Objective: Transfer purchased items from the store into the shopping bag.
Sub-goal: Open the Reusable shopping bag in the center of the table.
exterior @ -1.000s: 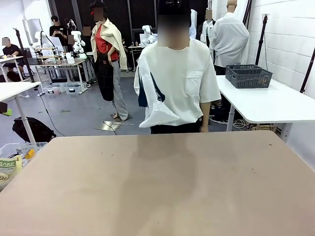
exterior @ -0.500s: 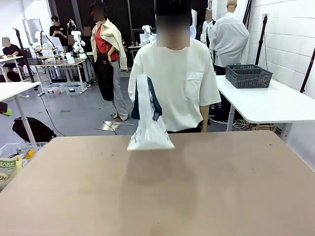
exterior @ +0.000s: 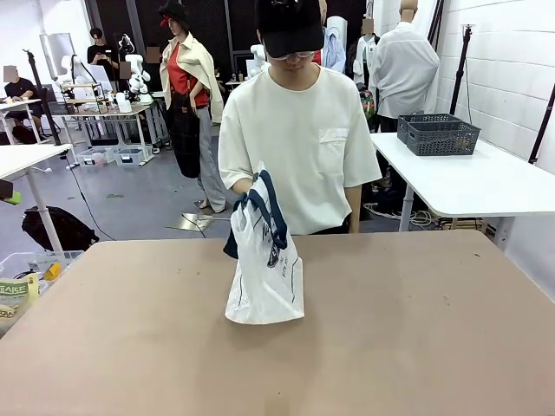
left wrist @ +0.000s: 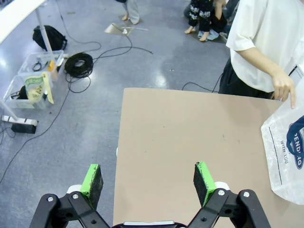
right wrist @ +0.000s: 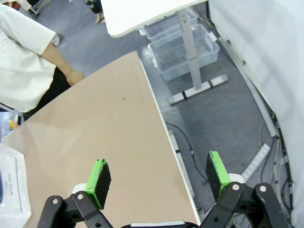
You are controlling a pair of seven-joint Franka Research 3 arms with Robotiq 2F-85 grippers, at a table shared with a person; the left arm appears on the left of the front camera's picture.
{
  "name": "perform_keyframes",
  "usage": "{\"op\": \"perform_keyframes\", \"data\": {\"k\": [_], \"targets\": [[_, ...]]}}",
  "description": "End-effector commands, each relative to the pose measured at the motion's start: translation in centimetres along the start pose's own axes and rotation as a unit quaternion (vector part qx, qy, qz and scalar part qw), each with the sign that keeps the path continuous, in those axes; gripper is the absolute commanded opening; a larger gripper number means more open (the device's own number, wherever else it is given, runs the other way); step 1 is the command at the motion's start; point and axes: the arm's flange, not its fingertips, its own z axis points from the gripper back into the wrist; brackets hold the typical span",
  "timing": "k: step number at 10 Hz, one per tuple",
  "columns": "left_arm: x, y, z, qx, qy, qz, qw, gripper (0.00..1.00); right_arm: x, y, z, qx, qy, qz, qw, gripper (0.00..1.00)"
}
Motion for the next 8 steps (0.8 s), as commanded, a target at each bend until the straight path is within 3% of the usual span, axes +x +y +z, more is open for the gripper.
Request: {"op": "perform_keyframes", "data": {"k": [1, 8], "targets": [[-0.1, 0.05, -0.06, 0.001, 0.005, 0.007, 1.0, 1.0, -0.06, -0.02, 0.02, 0.002, 0.002, -0.001, 1.0, 1.0], [-0.1, 0.05, -0.06, 0.001, 0.005, 0.007, 1.0, 1.0, -0.06, -0.02, 0.02, 0.002, 0.002, -0.001, 1.0, 1.0]]}}
